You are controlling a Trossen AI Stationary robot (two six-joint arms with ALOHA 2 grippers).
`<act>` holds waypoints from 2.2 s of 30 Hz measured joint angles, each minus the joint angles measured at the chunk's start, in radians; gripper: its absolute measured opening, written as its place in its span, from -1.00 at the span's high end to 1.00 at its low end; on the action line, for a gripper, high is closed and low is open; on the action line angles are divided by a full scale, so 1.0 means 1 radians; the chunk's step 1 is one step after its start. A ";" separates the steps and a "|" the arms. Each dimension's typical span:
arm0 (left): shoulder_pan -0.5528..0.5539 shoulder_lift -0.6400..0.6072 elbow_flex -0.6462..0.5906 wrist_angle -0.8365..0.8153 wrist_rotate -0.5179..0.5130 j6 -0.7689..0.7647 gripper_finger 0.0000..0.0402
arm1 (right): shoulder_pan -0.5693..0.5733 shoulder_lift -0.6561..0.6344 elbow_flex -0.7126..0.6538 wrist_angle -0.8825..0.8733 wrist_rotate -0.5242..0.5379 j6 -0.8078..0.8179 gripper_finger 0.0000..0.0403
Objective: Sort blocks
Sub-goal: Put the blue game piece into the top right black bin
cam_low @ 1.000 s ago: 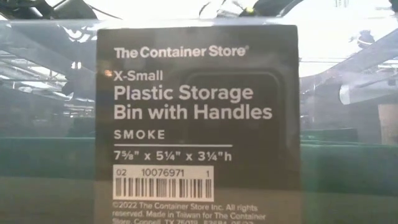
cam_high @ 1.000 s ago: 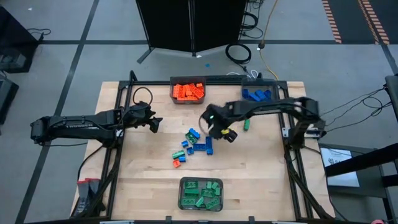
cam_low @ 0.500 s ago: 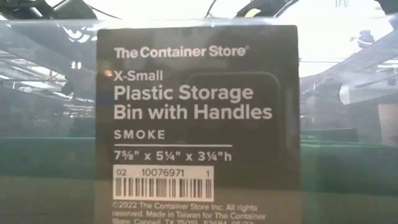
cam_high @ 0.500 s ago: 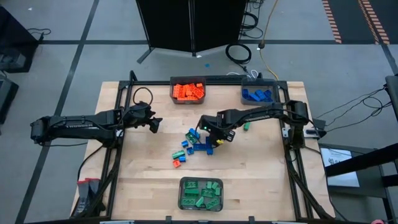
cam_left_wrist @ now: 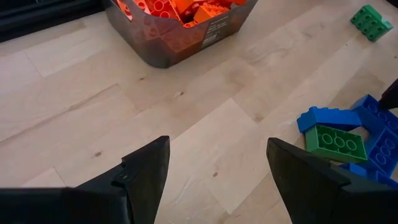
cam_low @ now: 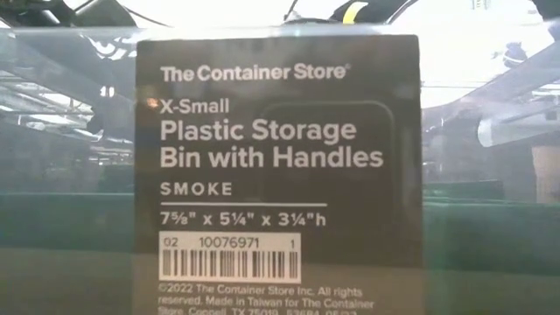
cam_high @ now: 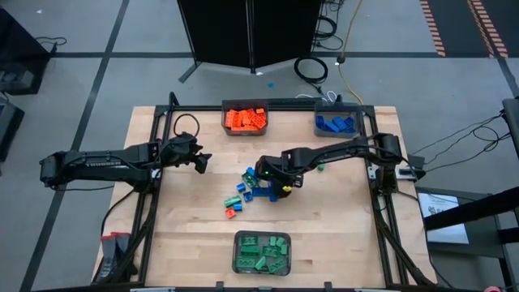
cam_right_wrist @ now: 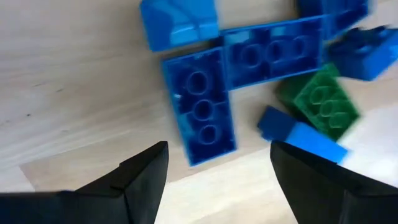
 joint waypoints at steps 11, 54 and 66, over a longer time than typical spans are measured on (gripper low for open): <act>0.000 0.000 0.000 -0.009 0.002 0.001 -0.34 | 0.008 0.086 0.003 0.017 -0.044 -0.021 -0.37; 0.000 0.000 0.000 -0.024 0.025 0.025 -0.34 | -0.866 -0.277 -0.129 -0.186 0.136 1.489 0.47; 0.000 0.000 0.000 -0.024 0.026 0.024 -0.34 | -0.890 -0.283 -0.172 -0.177 0.131 1.505 -0.28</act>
